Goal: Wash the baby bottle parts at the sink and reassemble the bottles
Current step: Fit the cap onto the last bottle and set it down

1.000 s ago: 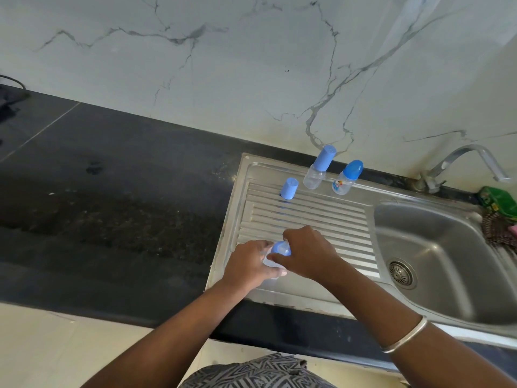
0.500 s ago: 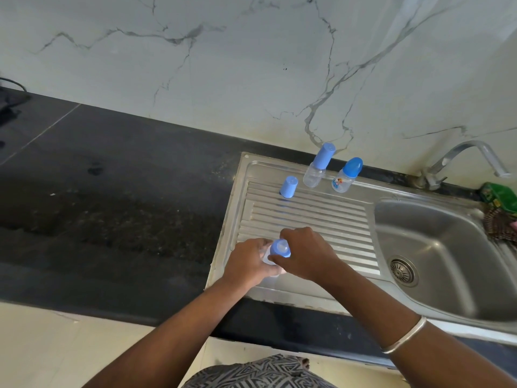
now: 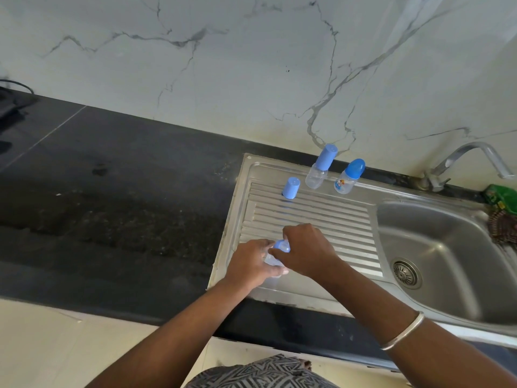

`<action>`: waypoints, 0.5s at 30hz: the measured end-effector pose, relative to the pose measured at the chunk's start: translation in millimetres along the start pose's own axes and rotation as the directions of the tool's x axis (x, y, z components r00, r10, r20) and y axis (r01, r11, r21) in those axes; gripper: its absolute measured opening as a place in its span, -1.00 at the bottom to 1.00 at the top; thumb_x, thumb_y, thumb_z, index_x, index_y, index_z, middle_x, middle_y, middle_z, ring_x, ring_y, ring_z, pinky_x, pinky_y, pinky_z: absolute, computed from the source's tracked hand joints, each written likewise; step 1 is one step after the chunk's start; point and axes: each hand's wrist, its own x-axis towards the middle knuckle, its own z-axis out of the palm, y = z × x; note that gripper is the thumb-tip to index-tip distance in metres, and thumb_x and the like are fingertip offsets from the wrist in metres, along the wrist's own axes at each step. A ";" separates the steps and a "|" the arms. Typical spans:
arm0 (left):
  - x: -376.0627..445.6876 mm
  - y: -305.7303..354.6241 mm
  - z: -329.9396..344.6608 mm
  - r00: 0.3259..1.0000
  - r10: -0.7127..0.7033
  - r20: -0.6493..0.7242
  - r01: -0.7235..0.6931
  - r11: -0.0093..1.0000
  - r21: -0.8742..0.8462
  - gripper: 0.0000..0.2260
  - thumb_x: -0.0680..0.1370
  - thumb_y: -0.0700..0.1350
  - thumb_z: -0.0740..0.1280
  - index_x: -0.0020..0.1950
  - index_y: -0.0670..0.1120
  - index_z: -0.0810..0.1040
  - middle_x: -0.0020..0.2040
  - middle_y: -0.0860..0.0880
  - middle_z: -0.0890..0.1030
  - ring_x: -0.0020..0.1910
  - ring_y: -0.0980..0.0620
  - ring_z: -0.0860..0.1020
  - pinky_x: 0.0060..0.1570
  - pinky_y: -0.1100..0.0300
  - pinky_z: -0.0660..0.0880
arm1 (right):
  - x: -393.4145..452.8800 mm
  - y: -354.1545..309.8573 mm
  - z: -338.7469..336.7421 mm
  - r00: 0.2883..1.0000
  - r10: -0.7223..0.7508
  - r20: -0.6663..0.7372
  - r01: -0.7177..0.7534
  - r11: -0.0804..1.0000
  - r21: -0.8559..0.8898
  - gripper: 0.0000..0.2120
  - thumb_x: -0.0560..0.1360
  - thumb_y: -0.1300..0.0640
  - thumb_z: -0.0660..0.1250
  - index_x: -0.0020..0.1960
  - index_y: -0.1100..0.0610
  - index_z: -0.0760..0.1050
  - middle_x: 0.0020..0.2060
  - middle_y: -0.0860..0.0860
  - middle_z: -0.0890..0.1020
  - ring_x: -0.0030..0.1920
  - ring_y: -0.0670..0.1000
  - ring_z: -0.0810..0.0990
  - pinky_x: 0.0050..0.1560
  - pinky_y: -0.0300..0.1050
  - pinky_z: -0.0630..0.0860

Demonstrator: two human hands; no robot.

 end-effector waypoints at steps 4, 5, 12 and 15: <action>1.2 -2.9 1.0 1.000 -0.030 0.009 0.030 1.000 0.000 -0.47 0.23 0.17 0.59 0.17 0.17 0.62 0.10 0.22 0.67 0.01 0.29 0.60 -0.11 0.50 0.33 | -4.5 1.7 -1.4 0.998 -0.041 -0.048 0.039 0.998 -0.040 -0.64 0.35 -0.31 0.36 -0.18 -0.03 0.43 -0.25 -0.09 0.51 -0.27 -0.02 0.53 -0.34 -0.16 0.41; 1.3 -3.8 1.8 0.999 -0.035 0.006 0.035 0.999 0.001 -0.45 0.23 0.15 0.59 0.19 0.15 0.62 0.11 0.21 0.67 0.04 0.27 0.61 -0.12 0.51 0.32 | -5.5 2.5 -1.8 0.997 -0.060 -0.053 0.058 0.998 -0.038 -0.63 0.32 -0.29 0.39 -0.07 -0.05 0.47 -0.20 -0.09 0.51 -0.24 -0.01 0.53 -0.31 -0.16 0.43; 2.4 -4.8 4.1 1.000 -0.009 -0.021 0.010 1.000 0.018 -0.48 0.25 0.15 0.59 0.19 0.14 0.63 0.10 0.22 0.67 0.04 0.27 0.59 -0.12 0.54 0.28 | -3.9 0.6 4.6 1.000 -0.002 -0.007 0.002 0.999 0.032 -0.79 0.38 -0.07 0.42 -0.13 0.04 0.50 -0.25 -0.04 0.58 -0.24 0.01 0.56 -0.33 -0.17 0.43; 2.5 -4.8 3.5 1.000 0.008 -0.009 -0.008 1.000 0.029 -0.55 0.25 0.16 0.58 0.11 0.14 0.64 0.02 0.26 0.67 -0.02 0.27 0.61 -0.10 0.51 0.36 | -1.6 2.9 6.8 1.000 0.003 -0.026 -0.003 1.000 0.002 -0.71 0.37 -0.17 0.41 -0.16 0.03 0.46 -0.26 -0.04 0.56 -0.26 0.01 0.55 -0.36 -0.17 0.38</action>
